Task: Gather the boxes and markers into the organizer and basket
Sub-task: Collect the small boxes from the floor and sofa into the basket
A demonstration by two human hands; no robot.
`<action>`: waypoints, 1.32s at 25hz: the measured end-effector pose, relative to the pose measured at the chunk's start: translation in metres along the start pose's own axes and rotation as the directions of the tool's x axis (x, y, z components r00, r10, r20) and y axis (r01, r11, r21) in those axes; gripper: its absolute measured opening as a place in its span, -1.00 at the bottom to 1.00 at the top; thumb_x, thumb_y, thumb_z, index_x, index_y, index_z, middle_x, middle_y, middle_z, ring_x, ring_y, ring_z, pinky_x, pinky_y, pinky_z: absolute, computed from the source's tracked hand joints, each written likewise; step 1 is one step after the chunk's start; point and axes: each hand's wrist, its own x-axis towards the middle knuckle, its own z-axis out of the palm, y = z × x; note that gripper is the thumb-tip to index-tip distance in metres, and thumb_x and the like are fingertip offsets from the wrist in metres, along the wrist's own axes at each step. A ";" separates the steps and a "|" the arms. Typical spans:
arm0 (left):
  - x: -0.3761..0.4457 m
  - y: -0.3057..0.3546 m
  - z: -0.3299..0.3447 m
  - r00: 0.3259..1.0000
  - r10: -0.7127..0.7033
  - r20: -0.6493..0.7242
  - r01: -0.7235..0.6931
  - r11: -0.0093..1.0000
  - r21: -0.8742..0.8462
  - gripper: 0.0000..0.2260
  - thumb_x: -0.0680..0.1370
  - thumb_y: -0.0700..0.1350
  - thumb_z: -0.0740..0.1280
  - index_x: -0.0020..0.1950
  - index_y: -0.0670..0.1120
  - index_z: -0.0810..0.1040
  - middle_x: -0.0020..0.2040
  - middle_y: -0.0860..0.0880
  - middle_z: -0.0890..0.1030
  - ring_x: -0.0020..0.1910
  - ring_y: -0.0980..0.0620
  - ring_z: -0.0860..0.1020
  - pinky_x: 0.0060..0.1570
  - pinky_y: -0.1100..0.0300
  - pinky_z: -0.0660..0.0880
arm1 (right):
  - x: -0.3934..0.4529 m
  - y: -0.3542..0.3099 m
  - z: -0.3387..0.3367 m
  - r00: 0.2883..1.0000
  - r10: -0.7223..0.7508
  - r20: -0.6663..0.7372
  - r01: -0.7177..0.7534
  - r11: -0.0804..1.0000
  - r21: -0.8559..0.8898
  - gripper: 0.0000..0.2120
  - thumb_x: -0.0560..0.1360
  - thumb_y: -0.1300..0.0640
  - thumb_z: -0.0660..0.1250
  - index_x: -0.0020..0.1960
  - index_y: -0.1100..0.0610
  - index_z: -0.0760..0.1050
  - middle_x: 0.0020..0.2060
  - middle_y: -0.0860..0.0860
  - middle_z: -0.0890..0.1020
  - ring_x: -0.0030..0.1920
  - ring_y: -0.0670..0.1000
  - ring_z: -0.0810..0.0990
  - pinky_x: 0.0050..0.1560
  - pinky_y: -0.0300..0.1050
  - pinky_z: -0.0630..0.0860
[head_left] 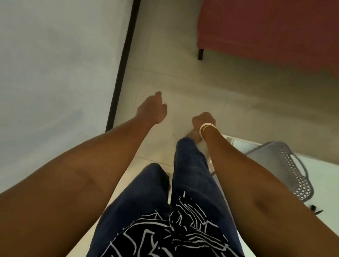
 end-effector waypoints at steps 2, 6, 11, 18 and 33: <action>0.031 0.052 -0.024 0.997 0.074 -0.025 -0.073 0.996 0.044 -0.57 0.63 -0.06 0.15 0.47 -0.16 0.23 0.35 -0.21 0.46 0.30 -0.21 0.46 0.22 -0.06 0.42 | 0.020 -0.012 -0.047 0.999 0.015 -0.028 -0.015 1.000 0.026 -0.65 0.53 0.17 0.21 0.25 0.31 0.45 0.20 0.23 0.56 0.20 0.24 0.54 -0.03 -0.15 0.37; 0.090 0.151 -0.067 0.965 0.263 -0.023 -0.250 0.940 0.231 -0.57 0.62 -0.05 0.15 0.46 -0.13 0.22 0.32 -0.19 0.45 0.27 -0.19 0.46 0.17 -0.09 0.42 | 0.059 -0.031 -0.139 0.993 0.037 -0.109 -0.025 0.993 0.114 -0.65 0.53 0.18 0.20 0.26 0.32 0.44 0.21 0.25 0.55 0.21 0.26 0.53 -0.03 -0.14 0.37; 0.170 0.267 -0.107 0.899 0.438 -0.019 -0.404 0.845 0.351 -0.47 0.63 0.00 0.14 0.56 -0.10 0.07 0.51 -0.19 0.24 0.47 -0.18 0.27 0.36 -0.19 0.28 | 0.117 -0.057 -0.244 0.973 0.111 -0.201 -0.055 0.963 0.263 -0.66 0.53 0.20 0.19 0.22 0.36 0.47 0.13 0.24 0.59 0.14 0.25 0.57 -0.04 -0.08 0.43; 0.254 0.388 -0.151 0.801 0.586 0.121 -0.575 0.698 0.426 -0.42 0.63 0.05 0.13 0.58 -0.05 -0.01 0.58 -0.15 0.08 0.55 -0.15 0.09 0.43 -0.31 0.09 | 0.168 -0.107 -0.361 0.920 0.259 -0.294 -0.080 0.859 0.506 -0.82 0.54 0.19 0.24 0.03 0.30 0.50 -0.05 0.21 0.56 0.01 0.18 0.55 0.09 0.00 0.51; 0.322 0.526 -0.149 0.839 0.502 0.211 -0.533 0.678 0.506 -0.42 0.62 0.08 0.11 0.58 -0.05 -0.02 0.57 -0.16 0.10 0.55 -0.14 0.11 0.40 -0.28 0.16 | 0.223 -0.089 -0.502 0.926 0.289 -0.241 -0.113 0.824 0.555 -0.71 0.55 0.23 0.18 0.22 0.32 0.48 0.20 0.24 0.56 0.20 0.23 0.54 0.05 -0.09 0.45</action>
